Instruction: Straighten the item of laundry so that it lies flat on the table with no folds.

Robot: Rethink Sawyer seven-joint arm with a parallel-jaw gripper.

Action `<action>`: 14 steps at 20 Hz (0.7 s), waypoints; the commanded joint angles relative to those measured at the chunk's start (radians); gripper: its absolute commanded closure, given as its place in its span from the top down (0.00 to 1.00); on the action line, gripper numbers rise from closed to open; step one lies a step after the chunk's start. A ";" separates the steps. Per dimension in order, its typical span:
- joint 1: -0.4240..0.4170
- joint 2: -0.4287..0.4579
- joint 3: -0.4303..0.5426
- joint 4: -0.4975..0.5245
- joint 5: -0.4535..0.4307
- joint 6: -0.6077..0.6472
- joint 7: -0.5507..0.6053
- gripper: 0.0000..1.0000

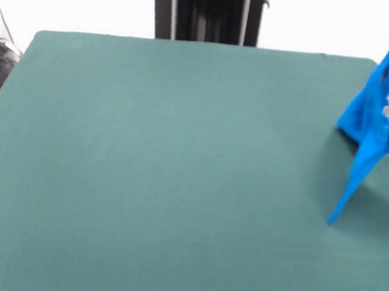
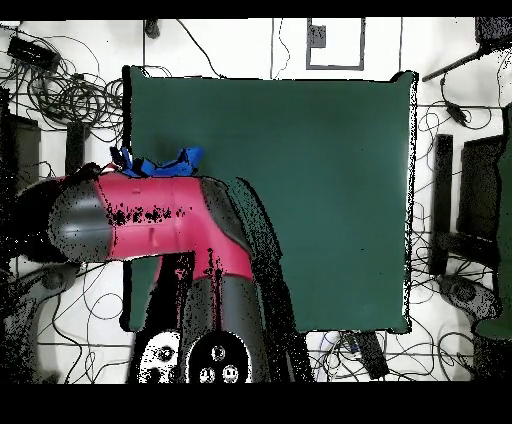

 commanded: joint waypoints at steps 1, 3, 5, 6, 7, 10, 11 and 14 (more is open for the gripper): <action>-0.069 -0.041 0.024 0.238 -0.033 -0.054 -0.076 0.00; -0.111 -0.056 0.040 0.275 -0.045 -0.077 -0.131 0.00; -0.157 -0.067 0.060 0.306 -0.063 -0.098 -0.185 0.00; -0.182 -0.071 0.072 0.323 -0.071 -0.110 -0.209 0.00; -0.207 -0.075 0.084 0.341 -0.081 -0.127 -0.231 0.00; -0.277 -0.076 0.118 0.376 -0.119 -0.166 -0.287 0.00; -0.305 -0.074 0.132 0.388 -0.133 -0.181 -0.306 0.00; -0.375 -0.063 0.174 0.412 -0.182 -0.221 -0.339 0.00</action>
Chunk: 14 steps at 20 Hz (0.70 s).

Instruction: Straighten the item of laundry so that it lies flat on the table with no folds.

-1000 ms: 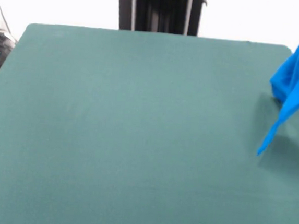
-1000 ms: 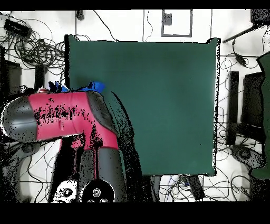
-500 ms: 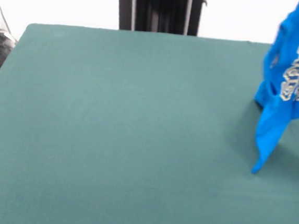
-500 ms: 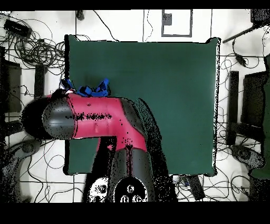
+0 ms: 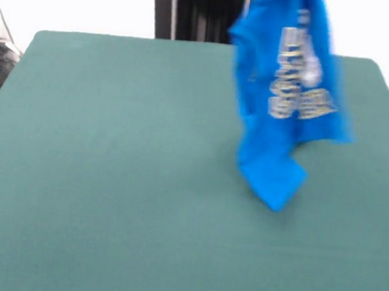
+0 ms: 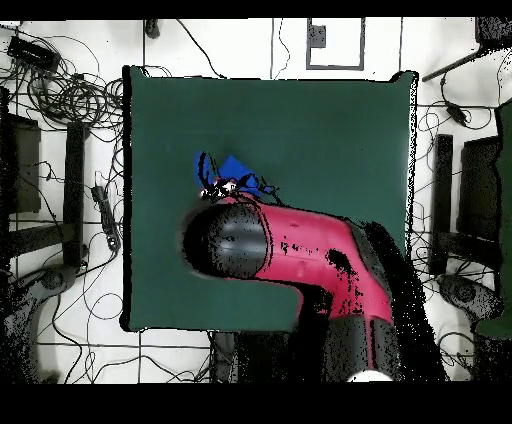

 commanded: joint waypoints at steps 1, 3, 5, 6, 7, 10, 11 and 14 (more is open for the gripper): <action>-0.125 0.027 0.176 0.218 -0.113 -0.128 -0.352 0.00; -0.172 0.037 0.208 0.225 -0.150 -0.143 -0.368 0.00; -0.217 0.054 0.244 0.227 -0.187 -0.159 -0.381 0.00; -0.239 0.064 0.261 0.227 -0.207 -0.168 -0.384 0.00; -0.260 0.075 0.278 0.227 -0.227 -0.178 -0.387 0.00; -0.321 0.108 0.329 0.222 -0.289 -0.199 -0.394 0.00; -0.337 0.116 0.342 0.222 -0.310 -0.207 -0.392 0.00; -0.393 0.140 0.388 0.225 -0.366 -0.226 -0.399 0.00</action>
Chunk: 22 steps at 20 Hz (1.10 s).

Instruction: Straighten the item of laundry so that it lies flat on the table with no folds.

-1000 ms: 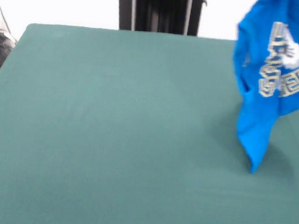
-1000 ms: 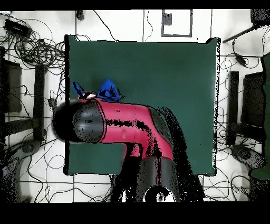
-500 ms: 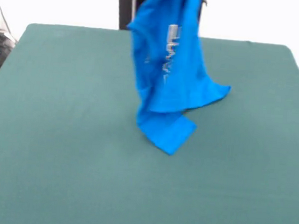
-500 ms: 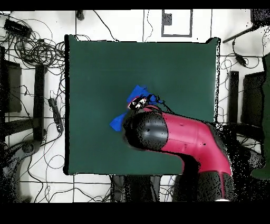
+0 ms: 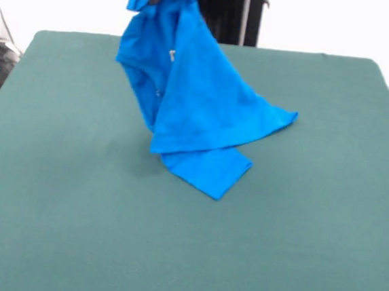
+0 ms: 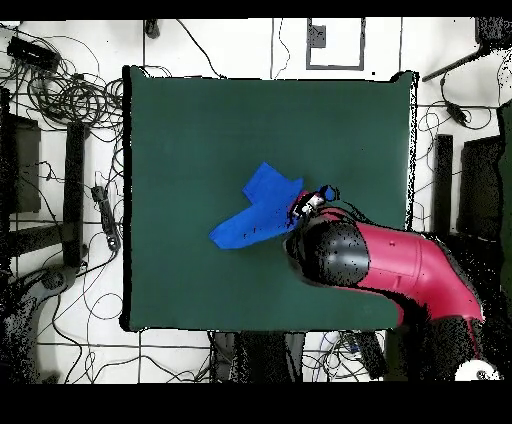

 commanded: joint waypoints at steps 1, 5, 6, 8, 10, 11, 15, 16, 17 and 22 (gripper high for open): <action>-0.080 0.108 0.244 0.143 -0.127 -0.066 -0.365 0.00; -0.175 0.133 0.324 0.166 -0.181 -0.073 -0.401 0.00; -0.197 0.137 0.342 0.172 -0.195 -0.072 -0.410 0.00; -0.240 0.145 0.378 0.175 -0.220 -0.056 -0.441 0.00; -0.281 0.159 0.410 0.182 -0.251 -0.051 -0.464 0.00; -0.301 0.167 0.426 0.186 -0.264 -0.046 -0.475 0.00; -0.377 0.187 0.475 0.206 -0.322 -0.022 -0.522 0.00; -0.397 0.186 0.489 0.218 -0.334 -0.020 -0.533 0.00; -0.421 0.188 0.504 0.230 -0.345 -0.019 -0.547 0.00; -0.531 0.190 0.562 0.305 -0.421 -0.037 -0.594 0.00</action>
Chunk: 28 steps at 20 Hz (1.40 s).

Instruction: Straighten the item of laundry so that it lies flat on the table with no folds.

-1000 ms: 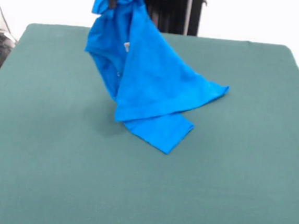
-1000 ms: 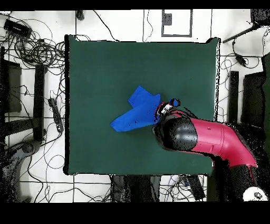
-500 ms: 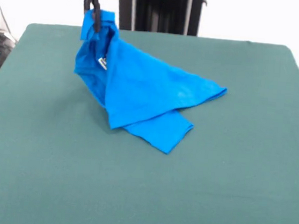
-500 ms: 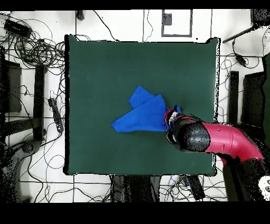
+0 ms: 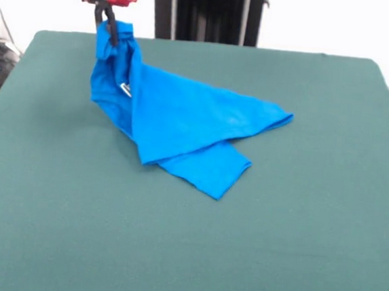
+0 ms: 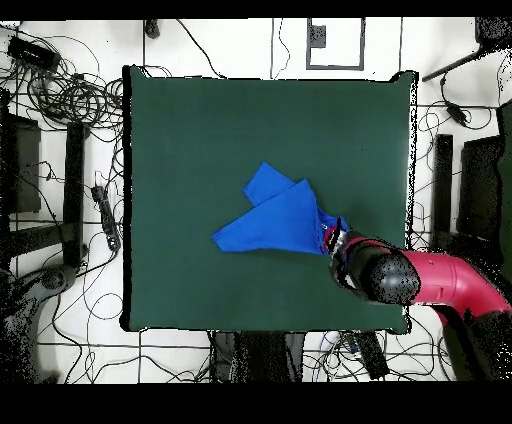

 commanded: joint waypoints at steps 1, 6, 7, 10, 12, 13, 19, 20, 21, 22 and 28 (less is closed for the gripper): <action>-0.074 0.023 0.182 0.182 -0.126 -0.011 -0.386 0.00; -0.116 0.089 0.147 0.175 -0.247 -0.023 -0.377 0.00; -0.125 0.109 0.139 0.169 -0.268 -0.028 -0.373 0.00; -0.128 0.148 0.104 0.135 -0.341 -0.051 -0.330 0.00; -0.125 0.166 0.084 0.110 -0.390 -0.071 -0.292 0.00; -0.122 0.181 0.084 0.090 -0.405 -0.072 -0.283 0.00; -0.148 0.227 0.128 0.046 -0.405 -0.048 -0.286 0.00; -0.155 0.232 0.135 0.046 -0.402 -0.049 -0.279 1.00; -0.144 0.222 0.128 0.042 -0.409 -0.047 -0.270 1.00; -0.133 0.213 0.120 0.039 -0.416 -0.045 -0.262 1.00; -0.084 0.160 0.097 0.037 -0.400 -0.001 -0.227 1.00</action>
